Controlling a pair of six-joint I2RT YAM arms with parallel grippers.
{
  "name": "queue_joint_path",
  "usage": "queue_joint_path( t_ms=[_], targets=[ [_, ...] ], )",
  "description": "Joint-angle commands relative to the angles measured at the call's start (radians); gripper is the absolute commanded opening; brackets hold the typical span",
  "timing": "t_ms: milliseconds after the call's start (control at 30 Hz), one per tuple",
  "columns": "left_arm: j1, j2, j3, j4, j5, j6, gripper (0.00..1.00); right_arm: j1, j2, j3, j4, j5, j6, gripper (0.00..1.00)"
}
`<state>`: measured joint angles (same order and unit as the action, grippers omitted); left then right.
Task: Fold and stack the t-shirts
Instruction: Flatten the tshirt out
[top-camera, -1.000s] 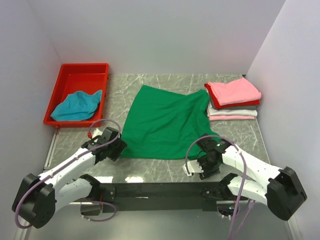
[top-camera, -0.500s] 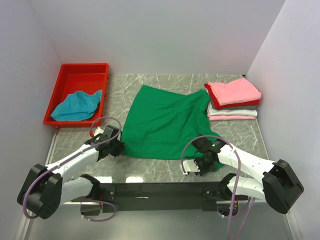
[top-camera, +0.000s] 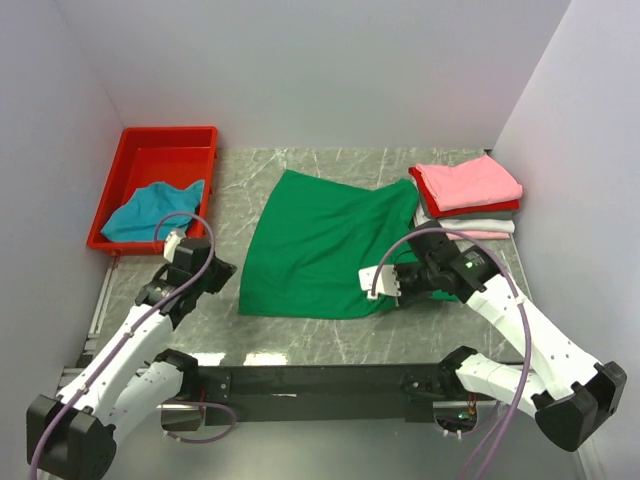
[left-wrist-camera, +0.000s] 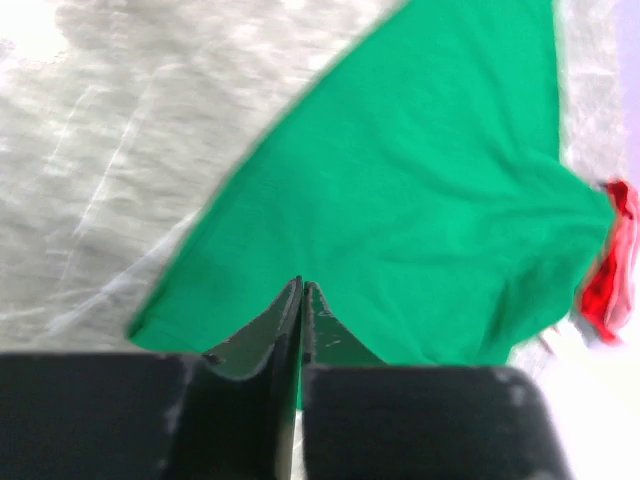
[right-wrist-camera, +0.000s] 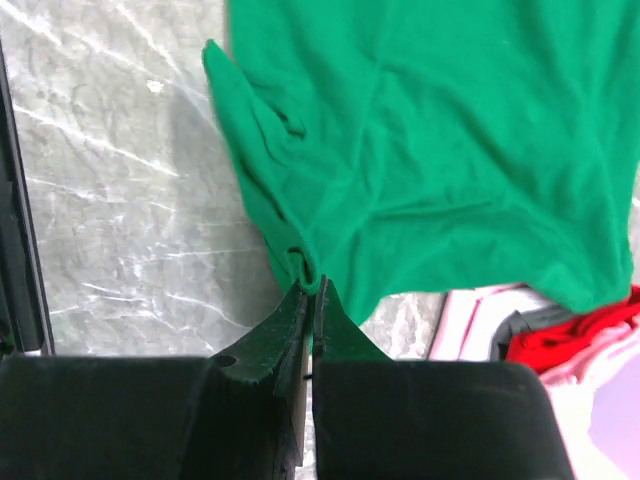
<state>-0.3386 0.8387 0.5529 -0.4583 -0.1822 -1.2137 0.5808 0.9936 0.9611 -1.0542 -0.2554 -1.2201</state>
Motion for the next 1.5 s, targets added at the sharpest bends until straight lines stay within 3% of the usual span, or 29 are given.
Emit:
queue_joint_path(
  t_ms=[0, 33, 133, 333, 467, 733, 800, 833, 967, 1200, 1467],
  targets=[
    [0.006, -0.001, 0.065, -0.092, 0.097, 0.072, 0.20, -0.029, 0.022, 0.051, -0.095, -0.062, -0.001, 0.00],
    [0.007, 0.010, 0.052, -0.112, 0.124, 0.060, 0.38, -0.030, 0.019, 0.041, -0.090, -0.076, 0.001, 0.00],
    [0.006, 0.051, -0.025, -0.155, 0.236, 0.022, 0.50, -0.027, 0.010, -0.013, -0.043, -0.085, 0.014, 0.00],
    [0.004, 0.085, -0.099, -0.201, 0.227, 0.005, 0.61, -0.029, 0.016, -0.058, -0.012, -0.099, 0.037, 0.00],
    [0.004, 0.144, -0.076, -0.215, 0.193, 0.002, 0.60, -0.030, 0.019, -0.064, -0.003, -0.102, 0.045, 0.00],
    [0.004, 0.353, -0.058, -0.025, 0.147, -0.037, 0.50, -0.029, 0.008, -0.074, 0.003, -0.124, 0.054, 0.00],
    [0.004, 0.417, -0.042, 0.000, 0.135, -0.027, 0.43, -0.029, 0.002, -0.085, 0.002, -0.120, 0.056, 0.00],
    [0.004, 0.434, -0.030, 0.010, 0.133, -0.023, 0.31, -0.029, -0.003, -0.090, 0.000, -0.119, 0.056, 0.00],
    [0.006, 0.451, -0.018, 0.039, 0.128, 0.026, 0.01, -0.030, -0.019, -0.111, -0.001, -0.125, 0.053, 0.00],
    [0.006, 0.219, 0.004, -0.002, 0.063, 0.140, 0.00, -0.042, -0.033, -0.073, -0.009, -0.099, 0.067, 0.00],
    [0.018, -0.009, 0.270, -0.117, -0.108, 0.250, 0.00, -0.096, -0.007, 0.192, -0.023, -0.010, 0.103, 0.00]
  ],
)
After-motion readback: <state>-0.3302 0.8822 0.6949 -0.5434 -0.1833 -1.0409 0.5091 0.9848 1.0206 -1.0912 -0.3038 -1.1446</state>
